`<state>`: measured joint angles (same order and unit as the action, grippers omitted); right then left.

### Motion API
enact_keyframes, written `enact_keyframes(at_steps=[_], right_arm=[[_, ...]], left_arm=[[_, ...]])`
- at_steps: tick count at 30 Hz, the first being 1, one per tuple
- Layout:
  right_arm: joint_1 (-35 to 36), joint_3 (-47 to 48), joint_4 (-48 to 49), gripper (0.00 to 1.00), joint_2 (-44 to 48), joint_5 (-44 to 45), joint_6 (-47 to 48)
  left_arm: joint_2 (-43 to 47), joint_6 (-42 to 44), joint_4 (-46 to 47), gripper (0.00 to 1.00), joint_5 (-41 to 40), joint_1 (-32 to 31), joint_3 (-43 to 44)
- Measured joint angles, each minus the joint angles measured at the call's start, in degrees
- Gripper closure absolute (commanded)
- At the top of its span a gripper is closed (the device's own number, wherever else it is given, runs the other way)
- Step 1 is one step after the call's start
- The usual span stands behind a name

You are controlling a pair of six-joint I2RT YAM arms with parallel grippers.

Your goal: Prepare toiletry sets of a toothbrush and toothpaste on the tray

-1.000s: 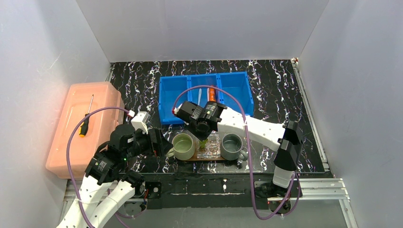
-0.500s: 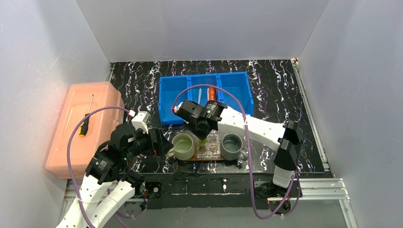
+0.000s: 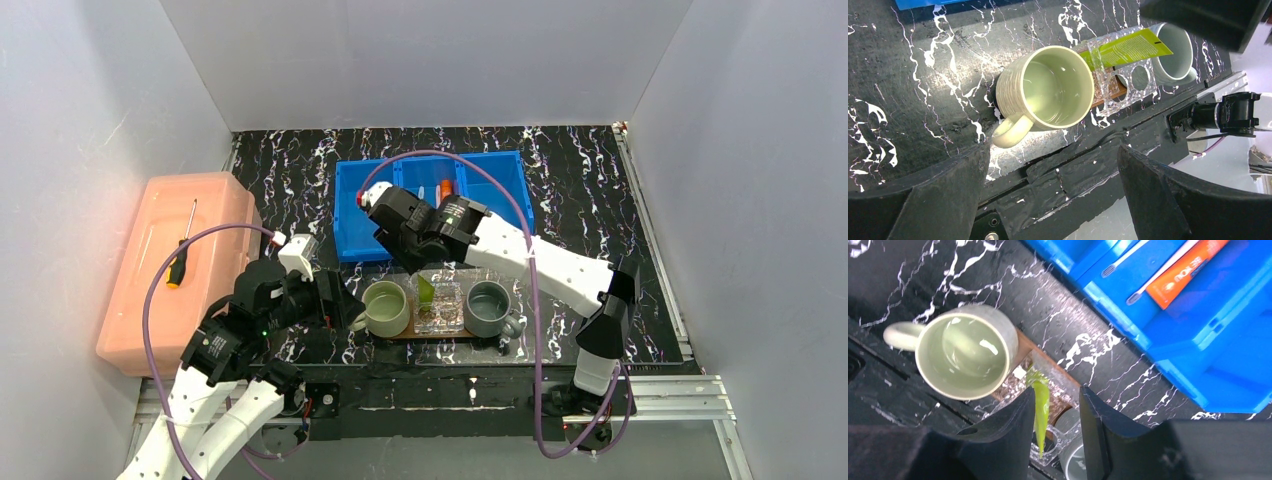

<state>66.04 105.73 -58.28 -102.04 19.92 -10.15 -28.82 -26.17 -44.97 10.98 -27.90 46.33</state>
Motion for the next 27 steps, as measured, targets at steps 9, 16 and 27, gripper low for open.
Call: enact_keyframes(at_steps=[9,16,27], right_arm=[[-2.73,2.1,3.69,0.51,-0.11,7.3,-0.46],[-5.22,2.54,6.84,0.5,-3.39,12.35,-0.68],[-10.4,4.0,10.16,0.48,-13.97,16.06,-0.66]], left_arm=[[-0.26,0.02,0.0,0.02,0.13,0.0,0.0],[-0.46,0.02,-0.02,0.02,0.17,0.0,-0.02],[-0.44,0.04,0.0,0.02,0.2,0.0,-0.02]])
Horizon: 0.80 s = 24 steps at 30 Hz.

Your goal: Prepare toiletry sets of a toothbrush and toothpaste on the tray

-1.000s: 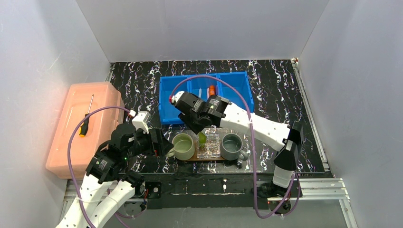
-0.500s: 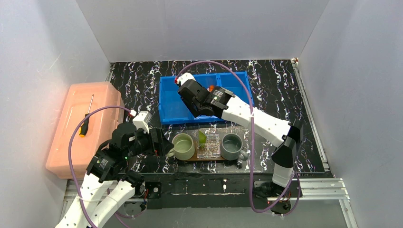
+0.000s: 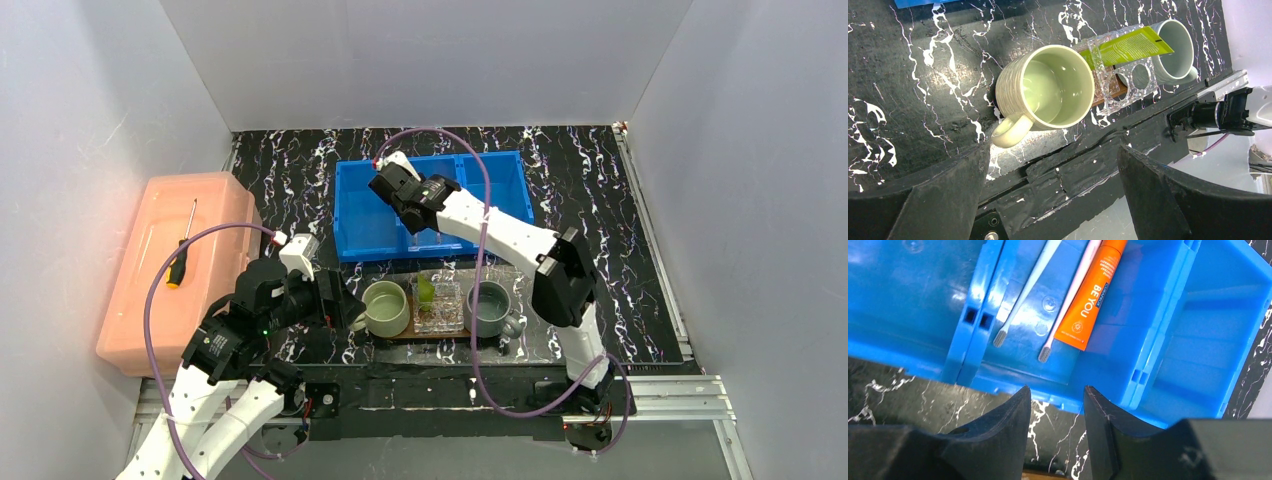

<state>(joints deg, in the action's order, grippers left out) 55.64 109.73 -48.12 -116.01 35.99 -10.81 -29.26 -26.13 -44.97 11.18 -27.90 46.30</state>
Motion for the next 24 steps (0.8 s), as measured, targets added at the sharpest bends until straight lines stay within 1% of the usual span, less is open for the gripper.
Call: enact_keyframes(at_steps=[15,24], right_arm=[[-3.15,5.07,2.21,0.46,-12.39,6.21,-1.49],[-5.84,6.69,3.48,0.46,-16.06,9.16,-2.73]], left_arm=[[-0.52,0.0,0.02,0.02,0.0,0.0,0.0],[-1.05,0.0,0.02,0.02,0.0,0.0,-0.02]])
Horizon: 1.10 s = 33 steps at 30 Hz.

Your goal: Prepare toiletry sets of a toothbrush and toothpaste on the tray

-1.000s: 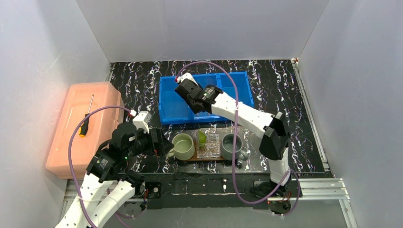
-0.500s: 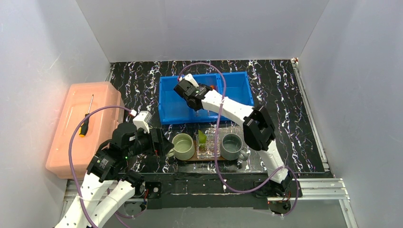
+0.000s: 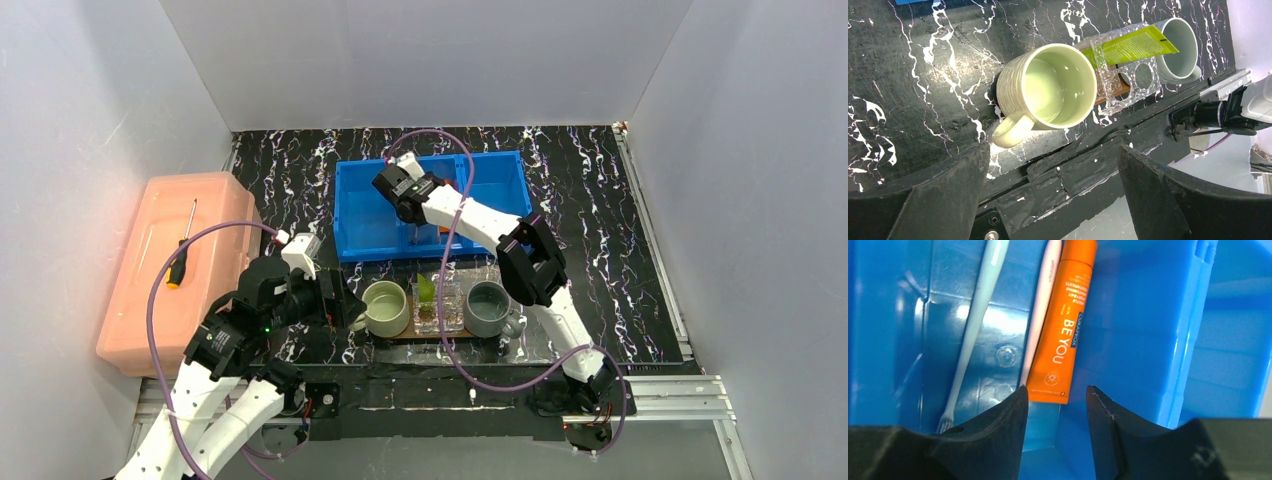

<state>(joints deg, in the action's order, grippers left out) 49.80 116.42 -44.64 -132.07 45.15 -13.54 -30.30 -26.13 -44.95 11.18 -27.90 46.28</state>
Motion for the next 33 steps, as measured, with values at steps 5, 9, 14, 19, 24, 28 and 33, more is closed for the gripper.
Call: enact_keyframes(at_steps=[5,9,14,19,24,28,33], right_arm=[[-1.53,0.07,1.33,0.45,-0.31,0.04,-0.52],[-2.56,0.68,2.12,0.45,-1.18,-0.11,-1.16],[-3.32,2.69,2.91,0.45,-4.04,-0.13,-1.46],[-3.89,2.75,2.89,0.45,-6.1,-0.07,-1.53],[-4.66,2.75,3.26,0.46,-6.8,-0.09,-1.79],[-5.88,3.06,3.93,0.54,-7.39,-3.21,-2.95],[-6.82,3.04,4.63,0.8,-7.37,-6.05,-3.21]], left_arm=[[-0.22,0.0,0.0,0.02,0.0,0.0,0.0],[-0.28,0.0,0.0,0.02,0.0,0.0,0.0],[-0.31,0.0,0.0,0.02,0.0,0.0,0.0],[-0.42,0.0,0.0,0.02,0.0,0.0,0.0],[-0.57,0.0,0.0,0.02,0.0,0.0,-0.02],[-0.83,0.0,0.0,0.02,0.0,0.04,-0.07],[-1.01,0.0,0.0,0.02,0.0,0.04,-0.07]])
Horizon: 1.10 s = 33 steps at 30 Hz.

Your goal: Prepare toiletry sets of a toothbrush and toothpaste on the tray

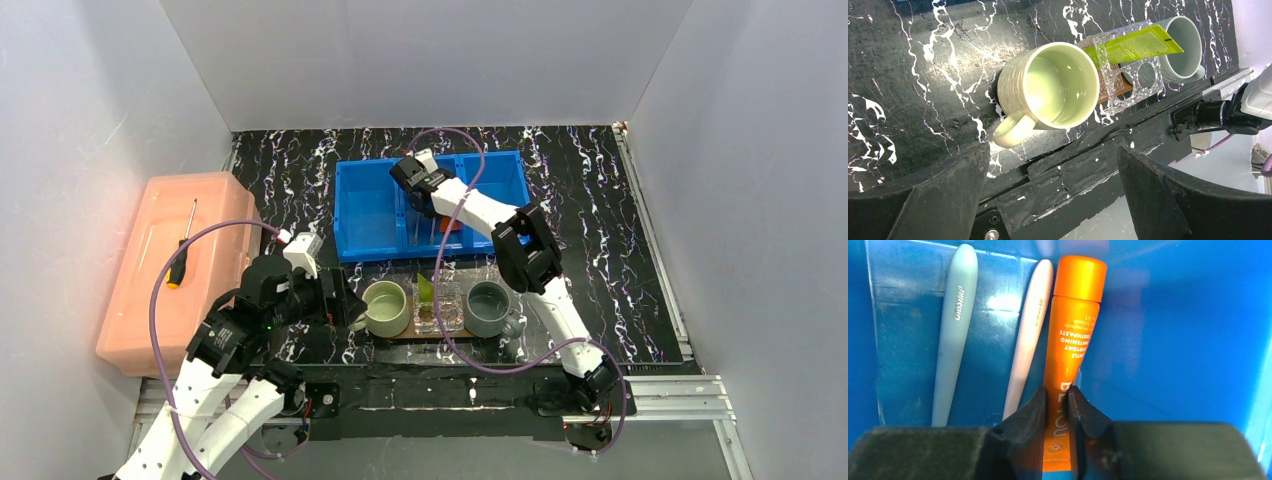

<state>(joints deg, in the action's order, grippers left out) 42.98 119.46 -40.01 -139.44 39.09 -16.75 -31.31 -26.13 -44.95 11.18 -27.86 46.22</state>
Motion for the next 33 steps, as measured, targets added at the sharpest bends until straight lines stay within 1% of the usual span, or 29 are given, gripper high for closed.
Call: enact_keyframes(at_steps=[4,12,22,33], right_arm=[[-0.28,-0.09,0.02,0.89,0.59,-1.14,0.42],[-1.01,-2.64,1.68,0.96,2.89,-4.46,0.44],[-0.83,-10.27,4.22,0.99,9.09,-8.02,0.22],[-0.7,-17.42,8.41,0.99,23.1,-8.87,1.9]], left_arm=[[0.0,0.0,0.0,0.02,0.0,0.0,0.0],[-0.02,0.0,0.0,0.02,0.0,0.0,0.0],[-0.42,0.0,0.0,0.02,-0.02,0.0,0.0],[-0.87,0.0,0.0,0.02,-0.02,0.0,0.0]])
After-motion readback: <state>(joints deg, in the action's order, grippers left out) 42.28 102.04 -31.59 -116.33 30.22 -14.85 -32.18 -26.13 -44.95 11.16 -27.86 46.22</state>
